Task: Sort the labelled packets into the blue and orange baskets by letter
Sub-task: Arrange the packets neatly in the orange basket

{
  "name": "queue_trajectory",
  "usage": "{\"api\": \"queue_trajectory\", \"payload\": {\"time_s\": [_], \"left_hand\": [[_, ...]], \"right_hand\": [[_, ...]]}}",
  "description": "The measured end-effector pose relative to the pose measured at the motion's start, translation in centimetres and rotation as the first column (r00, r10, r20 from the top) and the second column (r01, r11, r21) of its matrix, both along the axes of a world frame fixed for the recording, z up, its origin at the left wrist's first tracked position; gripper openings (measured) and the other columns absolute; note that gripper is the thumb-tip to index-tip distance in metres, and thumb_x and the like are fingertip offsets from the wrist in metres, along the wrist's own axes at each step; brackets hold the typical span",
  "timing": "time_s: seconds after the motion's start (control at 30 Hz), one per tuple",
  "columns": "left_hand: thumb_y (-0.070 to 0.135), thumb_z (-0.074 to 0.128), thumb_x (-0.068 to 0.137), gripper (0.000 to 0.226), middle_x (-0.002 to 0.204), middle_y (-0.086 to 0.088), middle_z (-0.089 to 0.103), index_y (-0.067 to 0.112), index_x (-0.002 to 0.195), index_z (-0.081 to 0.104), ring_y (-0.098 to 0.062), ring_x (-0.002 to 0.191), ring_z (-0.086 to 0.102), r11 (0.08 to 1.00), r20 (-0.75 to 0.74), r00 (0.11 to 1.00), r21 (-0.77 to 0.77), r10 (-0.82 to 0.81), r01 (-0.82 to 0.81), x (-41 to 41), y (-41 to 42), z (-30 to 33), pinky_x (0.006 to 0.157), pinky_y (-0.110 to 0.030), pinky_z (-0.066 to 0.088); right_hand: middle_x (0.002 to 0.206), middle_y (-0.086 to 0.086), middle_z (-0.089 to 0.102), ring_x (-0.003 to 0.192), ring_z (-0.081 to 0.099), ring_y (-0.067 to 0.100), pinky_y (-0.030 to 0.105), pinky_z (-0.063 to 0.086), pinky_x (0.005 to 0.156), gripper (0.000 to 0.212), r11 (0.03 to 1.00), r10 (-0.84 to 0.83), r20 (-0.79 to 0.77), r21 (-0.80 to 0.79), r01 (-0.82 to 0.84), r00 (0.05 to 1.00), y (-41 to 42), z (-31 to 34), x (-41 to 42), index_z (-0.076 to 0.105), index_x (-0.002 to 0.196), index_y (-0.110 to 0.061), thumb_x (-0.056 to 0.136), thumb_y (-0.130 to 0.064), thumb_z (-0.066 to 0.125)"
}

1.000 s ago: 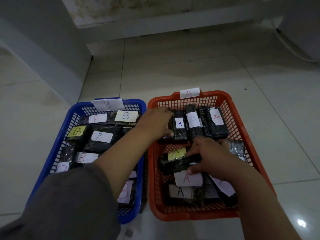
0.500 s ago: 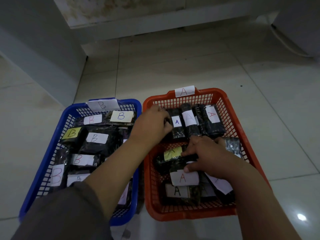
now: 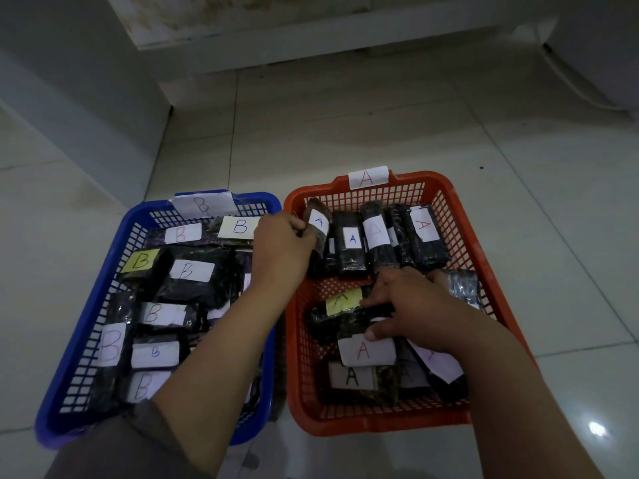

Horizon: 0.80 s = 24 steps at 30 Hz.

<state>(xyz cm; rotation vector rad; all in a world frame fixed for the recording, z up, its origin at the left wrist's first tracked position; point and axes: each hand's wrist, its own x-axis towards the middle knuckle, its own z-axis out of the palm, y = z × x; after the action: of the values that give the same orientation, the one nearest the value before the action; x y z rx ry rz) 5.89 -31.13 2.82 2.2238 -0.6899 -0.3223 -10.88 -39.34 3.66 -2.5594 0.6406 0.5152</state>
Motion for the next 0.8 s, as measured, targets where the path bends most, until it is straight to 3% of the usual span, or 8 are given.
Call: {"api": "queue_trajectory", "payload": {"time_s": [0.1, 0.2, 0.33, 0.47, 0.57, 0.63, 0.7, 0.8], "left_hand": [[0.014, 0.060, 0.089, 0.009, 0.096, -0.011, 0.066, 0.008, 0.085, 0.065, -0.024, 0.081, 0.065, 0.974, 0.073, 0.988, 0.192, -0.134, 0.118, -0.9, 0.0, -1.0, 0.078, -0.040, 0.055], [0.009, 0.056, 0.089, 0.017, 0.100, -0.007, 0.064, 0.011, 0.101, 0.067, -0.024, 0.094, 0.059, 0.909, 0.378, 0.864, 0.372, -0.332, 0.186, -0.9, 0.1, -2.2, 0.077, -0.039, 0.053], [0.021, 0.051, 0.093, 0.027, 0.109, 0.001, 0.065, 0.026, 0.113, 0.068, -0.020, 0.106, 0.049, 0.763, 0.396, 0.716, 0.575, -0.575, 0.295, 0.0, 0.2, -2.3, 0.087, -0.033, 0.037], [0.043, 0.051, 0.091, 0.031, 0.121, 0.008, 0.058, 0.032, 0.119, 0.060, -0.017, 0.116, 0.035, 0.670, 0.211, 0.712, 0.585, -0.669, 0.457, 0.1, 0.9, -0.9, 0.089, -0.034, 0.024], [0.051, 0.061, 0.083, 0.051, 0.122, 0.009, 0.054, 0.036, 0.130, 0.050, -0.016, 0.119, 0.035, 0.453, -0.099, 0.619, 0.594, -0.780, 0.665, -0.9, 1.5, -0.3, 0.092, -0.034, 0.025], [0.053, 0.063, 0.080, 0.063, 0.125, 0.005, 0.053, 0.032, 0.137, 0.044, -0.018, 0.121, 0.035, 0.368, -0.172, 0.586, 0.631, -0.792, 0.682, -1.5, 1.6, -0.8, 0.095, -0.035, 0.024], [0.049, 0.063, 0.083, 0.055, 0.121, 0.002, 0.055, 0.029, 0.133, 0.049, -0.019, 0.119, 0.037, 0.410, -0.167, 0.613, 0.607, -0.772, 0.681, -1.5, 1.6, -1.3, 0.091, -0.033, 0.025], [0.031, 0.053, 0.094, 0.032, 0.118, 0.004, 0.057, 0.031, 0.126, 0.055, -0.017, 0.116, 0.042, 0.568, -0.116, 0.683, 0.466, -0.721, 0.678, -0.4, 1.4, -1.0, 0.089, -0.031, 0.030]], "right_hand": [[0.124, -0.010, 0.043, 0.124, 0.032, 0.013, 0.046, 0.018, 0.108, 0.053, 1.000, -0.013, 0.010, 0.004, 0.013, 1.000, 0.0, 0.0, 0.0, 0.058, 0.125, -0.033, 0.076, -0.053, 0.067], [0.124, -0.010, 0.043, 0.124, 0.032, 0.013, 0.046, 0.017, 0.108, 0.053, 1.000, -0.007, 0.010, 0.012, 0.007, 1.000, 0.1, 0.1, -0.1, 0.057, 0.126, -0.033, 0.078, -0.052, 0.066], [0.122, -0.010, 0.046, 0.123, 0.035, 0.013, 0.044, 0.018, 0.106, 0.037, 0.999, -0.027, 0.049, 0.035, 0.026, 0.998, 0.0, 0.1, -0.1, 0.061, 0.121, -0.033, 0.087, -0.047, 0.058], [0.122, -0.010, 0.057, 0.118, 0.048, 0.015, 0.041, 0.025, 0.109, 0.021, 0.992, -0.124, 0.127, 0.027, 0.122, 0.984, -0.3, -0.2, 0.6, 0.067, 0.107, -0.032, 0.093, -0.023, 0.054], [0.115, -0.003, 0.064, 0.106, 0.057, 0.017, 0.036, 0.040, 0.101, 0.027, 0.980, -0.200, 0.151, 0.043, 0.196, 0.968, -0.5, -0.4, 1.0, 0.067, 0.110, -0.026, 0.091, -0.011, 0.055], [0.115, 0.000, 0.062, 0.104, 0.058, 0.017, 0.035, 0.044, 0.096, 0.032, 0.974, -0.227, 0.168, 0.043, 0.223, 0.959, -0.6, -0.6, 1.1, 0.064, 0.115, -0.023, 0.086, -0.010, 0.062], [0.123, 0.003, 0.056, 0.108, 0.056, 0.019, 0.039, 0.043, 0.098, 0.040, 0.974, -0.226, 0.146, 0.011, 0.226, 0.963, -0.6, -0.9, 1.2, 0.060, 0.123, -0.024, 0.084, -0.018, 0.067], [0.130, 0.003, 0.053, 0.116, 0.052, 0.022, 0.039, 0.039, 0.102, 0.050, 0.980, -0.182, 0.080, -0.062, 0.187, 0.980, -0.5, -1.1, 1.3, 0.051, 0.132, -0.027, 0.085, -0.026, 0.066]]}}
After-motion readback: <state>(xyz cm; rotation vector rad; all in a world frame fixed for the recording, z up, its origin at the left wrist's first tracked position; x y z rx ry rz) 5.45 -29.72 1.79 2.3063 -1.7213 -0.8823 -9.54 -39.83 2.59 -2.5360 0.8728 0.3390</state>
